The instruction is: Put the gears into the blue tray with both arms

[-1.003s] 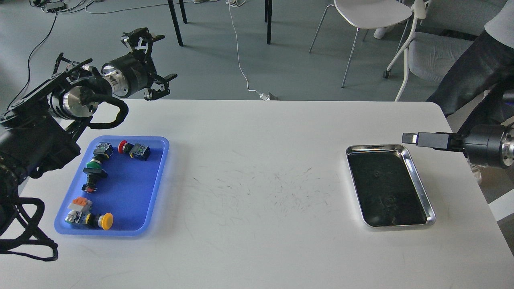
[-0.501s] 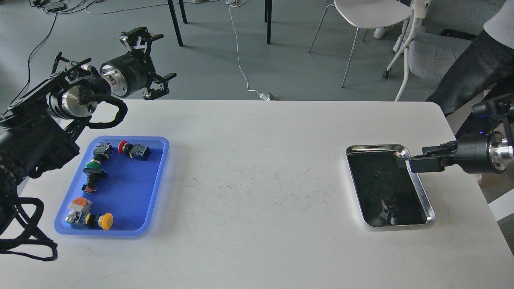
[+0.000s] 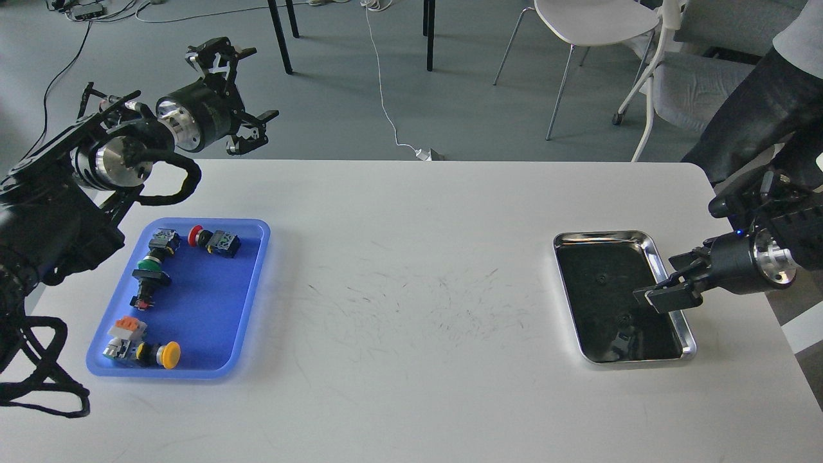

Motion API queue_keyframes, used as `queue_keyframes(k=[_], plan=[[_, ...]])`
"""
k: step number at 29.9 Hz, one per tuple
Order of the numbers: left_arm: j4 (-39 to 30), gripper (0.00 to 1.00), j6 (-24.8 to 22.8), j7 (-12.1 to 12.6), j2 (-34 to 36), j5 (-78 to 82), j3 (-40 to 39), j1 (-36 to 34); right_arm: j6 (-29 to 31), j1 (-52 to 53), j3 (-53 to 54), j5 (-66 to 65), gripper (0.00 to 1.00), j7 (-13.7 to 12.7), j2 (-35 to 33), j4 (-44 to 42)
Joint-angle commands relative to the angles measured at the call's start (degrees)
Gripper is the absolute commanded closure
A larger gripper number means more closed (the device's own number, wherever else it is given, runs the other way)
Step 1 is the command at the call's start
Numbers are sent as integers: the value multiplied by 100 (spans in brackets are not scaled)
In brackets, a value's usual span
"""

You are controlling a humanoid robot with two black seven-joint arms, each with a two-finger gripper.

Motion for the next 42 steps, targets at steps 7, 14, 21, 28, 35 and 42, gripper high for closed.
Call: queue_keyframes(k=[7,14,21,28,35,42], plan=[[-13,1,-8,-12,71,-8,3,0,-1,76,-273,-660,10,1,289,-119],[-13,1,-8,-56,71,-8,3,8,-1,137,-633,-704,13,1,421,-277],[-13,1,-8,-56,71,0,3,8,-1,120,-730,-713,13,1,587,-330],[-13,1,-8,-56,71,-8,-103,8,-1,146,-774,-713,14,1,992,-550],[-13,1,-25,-56,88,-8,-103,8,-1,111,-818,-713,16,1,1264,-892],[-22,1,-25,-56,88,-8,-103,8,-1,129,-959,-713,23,1,1273,-892]])
